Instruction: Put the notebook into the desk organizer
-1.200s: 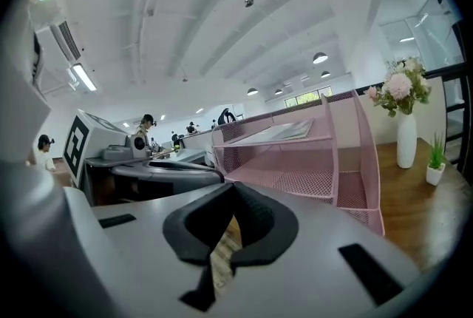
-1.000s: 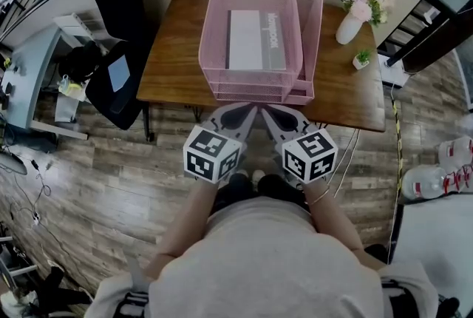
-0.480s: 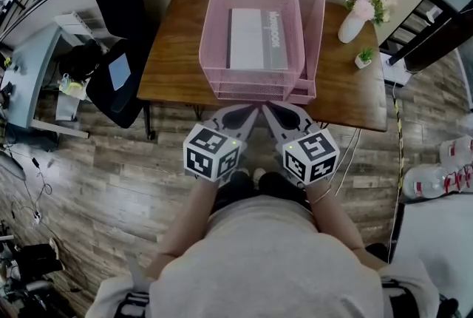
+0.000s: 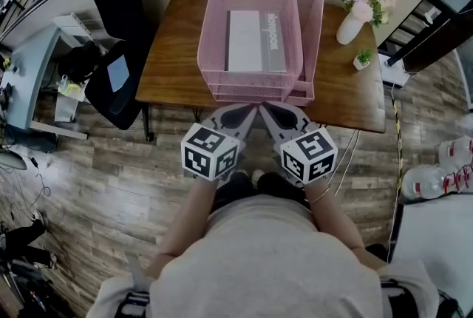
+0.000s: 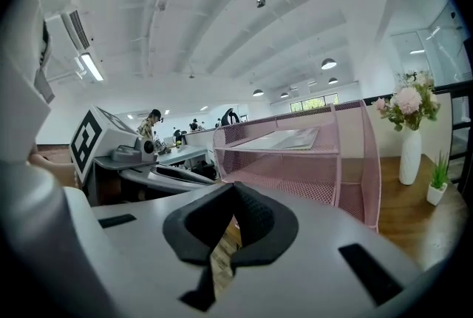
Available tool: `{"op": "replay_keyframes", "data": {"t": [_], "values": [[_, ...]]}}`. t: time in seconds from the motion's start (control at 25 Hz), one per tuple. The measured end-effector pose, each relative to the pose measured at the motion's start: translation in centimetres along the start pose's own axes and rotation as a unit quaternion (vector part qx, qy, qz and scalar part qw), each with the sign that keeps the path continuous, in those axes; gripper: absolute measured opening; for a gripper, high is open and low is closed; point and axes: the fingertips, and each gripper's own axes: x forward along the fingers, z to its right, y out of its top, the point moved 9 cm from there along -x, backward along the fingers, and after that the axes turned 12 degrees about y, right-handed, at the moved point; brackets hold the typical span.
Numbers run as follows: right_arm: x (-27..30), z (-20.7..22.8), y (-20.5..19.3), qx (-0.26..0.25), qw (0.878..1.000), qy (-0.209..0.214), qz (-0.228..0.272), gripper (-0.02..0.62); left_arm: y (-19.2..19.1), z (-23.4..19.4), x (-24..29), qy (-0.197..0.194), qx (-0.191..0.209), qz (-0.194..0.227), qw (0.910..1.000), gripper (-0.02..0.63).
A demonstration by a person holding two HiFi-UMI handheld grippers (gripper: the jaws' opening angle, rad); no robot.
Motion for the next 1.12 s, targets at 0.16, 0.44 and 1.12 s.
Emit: {"op": "replay_keyframes", "data": {"t": [0.16,0.44,1.12], "values": [[-0.09,0.07,0.2,-0.001,1.0,0.001,0.002,0.009,-0.02,-0.12,0.03,0.0,-0.014,0.01,0.9999,0.012],[-0.27,0.46,0.1,-0.003,1.0,-0.002,-0.002,0.009,0.22,-0.31,0.23,0.003,-0.022,0.016,0.9996,0.012],[-0.5,0.8,0.19,-0.002,1.0,-0.007,-0.002,0.009,0.64,-0.2,0.56,0.002,-0.023,0.022,0.9995,0.012]]}}
